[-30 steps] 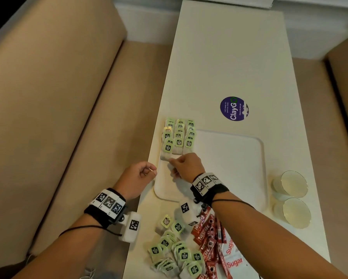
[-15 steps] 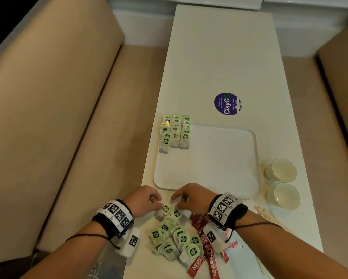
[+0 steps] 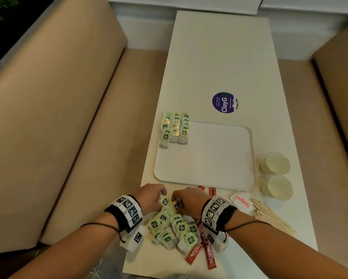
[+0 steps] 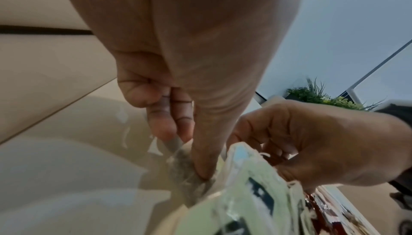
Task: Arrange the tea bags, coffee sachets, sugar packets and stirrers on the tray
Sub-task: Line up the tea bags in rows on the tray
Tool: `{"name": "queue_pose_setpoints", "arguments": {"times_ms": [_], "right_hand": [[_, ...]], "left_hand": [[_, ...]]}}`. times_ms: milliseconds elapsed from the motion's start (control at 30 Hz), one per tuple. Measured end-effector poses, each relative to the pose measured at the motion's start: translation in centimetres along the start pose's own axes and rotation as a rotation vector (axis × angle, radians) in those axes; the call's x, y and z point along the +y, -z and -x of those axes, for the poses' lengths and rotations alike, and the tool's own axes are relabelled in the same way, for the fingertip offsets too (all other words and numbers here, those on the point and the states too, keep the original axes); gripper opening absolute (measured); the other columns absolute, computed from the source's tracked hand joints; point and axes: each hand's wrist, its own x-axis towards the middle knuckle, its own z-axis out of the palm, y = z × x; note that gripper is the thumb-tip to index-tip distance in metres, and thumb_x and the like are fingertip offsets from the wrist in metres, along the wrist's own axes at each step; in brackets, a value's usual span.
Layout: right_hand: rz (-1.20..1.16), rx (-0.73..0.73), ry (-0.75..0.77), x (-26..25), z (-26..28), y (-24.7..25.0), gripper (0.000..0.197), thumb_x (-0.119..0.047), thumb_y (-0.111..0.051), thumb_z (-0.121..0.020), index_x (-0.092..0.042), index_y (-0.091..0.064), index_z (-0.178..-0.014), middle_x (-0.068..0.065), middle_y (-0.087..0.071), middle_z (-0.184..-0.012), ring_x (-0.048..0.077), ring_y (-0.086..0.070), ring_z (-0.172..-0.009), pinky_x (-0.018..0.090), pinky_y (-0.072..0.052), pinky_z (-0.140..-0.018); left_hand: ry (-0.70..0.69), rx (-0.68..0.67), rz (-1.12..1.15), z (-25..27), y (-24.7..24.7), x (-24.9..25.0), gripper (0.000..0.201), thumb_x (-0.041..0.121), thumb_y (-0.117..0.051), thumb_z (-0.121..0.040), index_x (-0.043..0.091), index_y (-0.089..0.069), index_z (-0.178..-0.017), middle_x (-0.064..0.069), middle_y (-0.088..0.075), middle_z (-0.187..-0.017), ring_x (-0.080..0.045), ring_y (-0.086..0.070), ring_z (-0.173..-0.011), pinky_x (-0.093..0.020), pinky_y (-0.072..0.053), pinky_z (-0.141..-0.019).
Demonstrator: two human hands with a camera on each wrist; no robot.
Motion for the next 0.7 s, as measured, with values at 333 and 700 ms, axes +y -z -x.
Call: {"name": "queue_pose_setpoints", "arguments": {"times_ms": [333,700], "right_hand": [[-0.101,0.093,0.010,0.9,1.1,0.2,0.021,-0.028,-0.066,-0.092,-0.024,-0.071,-0.113,-0.004,-0.071,-0.103,0.015,-0.062,-0.088,0.032,-0.055,-0.081],[-0.149,0.162,0.013,1.6,2.9,0.7,0.023,-0.034,-0.068,-0.092,-0.024,-0.072,-0.113,-0.005,-0.063,-0.111,0.017,-0.061,-0.099,0.029,-0.047,-0.083]], "left_hand": [[-0.007,0.038,0.036,-0.4,-0.3,0.1,0.047,0.027,-0.081,-0.078,0.021,-0.062,-0.121,0.005,-0.061,-0.091,-0.011,-0.057,-0.076,-0.025,-0.051,-0.074],[-0.049,0.079,-0.149,-0.4,-0.9,0.6,0.023,0.022,-0.077,-0.081,0.024,-0.066,-0.101,0.006,-0.048,-0.104,-0.017,-0.055,-0.089,-0.024,-0.042,-0.075]]}}
